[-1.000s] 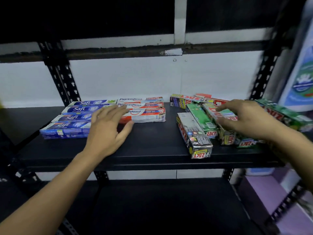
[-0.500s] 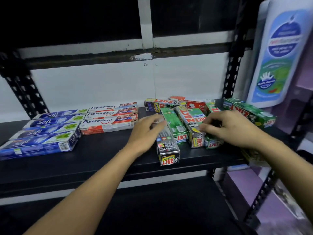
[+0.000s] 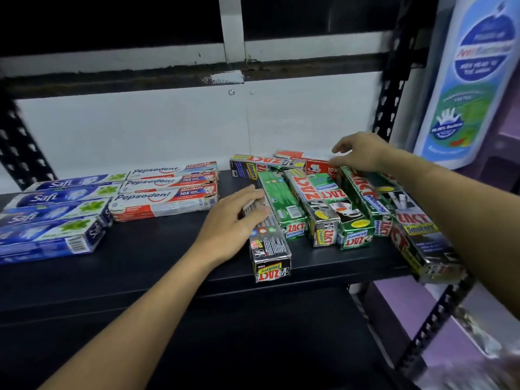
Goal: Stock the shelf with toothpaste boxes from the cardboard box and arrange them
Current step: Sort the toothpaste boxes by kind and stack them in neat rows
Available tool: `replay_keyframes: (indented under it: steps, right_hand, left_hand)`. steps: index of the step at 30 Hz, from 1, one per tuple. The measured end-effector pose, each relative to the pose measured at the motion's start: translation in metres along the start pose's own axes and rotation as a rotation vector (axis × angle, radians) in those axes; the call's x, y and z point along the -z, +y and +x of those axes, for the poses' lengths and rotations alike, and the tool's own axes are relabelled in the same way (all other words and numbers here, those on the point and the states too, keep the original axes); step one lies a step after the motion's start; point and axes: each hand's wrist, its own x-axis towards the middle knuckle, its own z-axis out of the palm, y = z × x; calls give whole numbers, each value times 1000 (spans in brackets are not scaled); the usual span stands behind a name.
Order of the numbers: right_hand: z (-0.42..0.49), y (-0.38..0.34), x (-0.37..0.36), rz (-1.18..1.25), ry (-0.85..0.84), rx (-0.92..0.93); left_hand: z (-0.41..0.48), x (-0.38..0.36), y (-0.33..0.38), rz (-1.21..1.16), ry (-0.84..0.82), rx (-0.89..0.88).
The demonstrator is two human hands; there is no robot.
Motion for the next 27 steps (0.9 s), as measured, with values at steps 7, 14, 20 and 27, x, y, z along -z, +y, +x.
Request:
replay_keyframes:
  steps: [7,14,20,27]
  right_hand:
    - [34,-6,-10,-52,-99,-25]
    - [41,-3,-12,17,-74,10]
    - [35,-1,-10,74,33,35]
    - [16,-9,9,-12,177,105]
  left_hand:
    - [1,0,-3,-8,-3,-6]
    - [3,-2,-5,-3,3,-3]
    - [3,-2,-3,-4,7,9]
    - [4,-1,-4,-4,27,15]
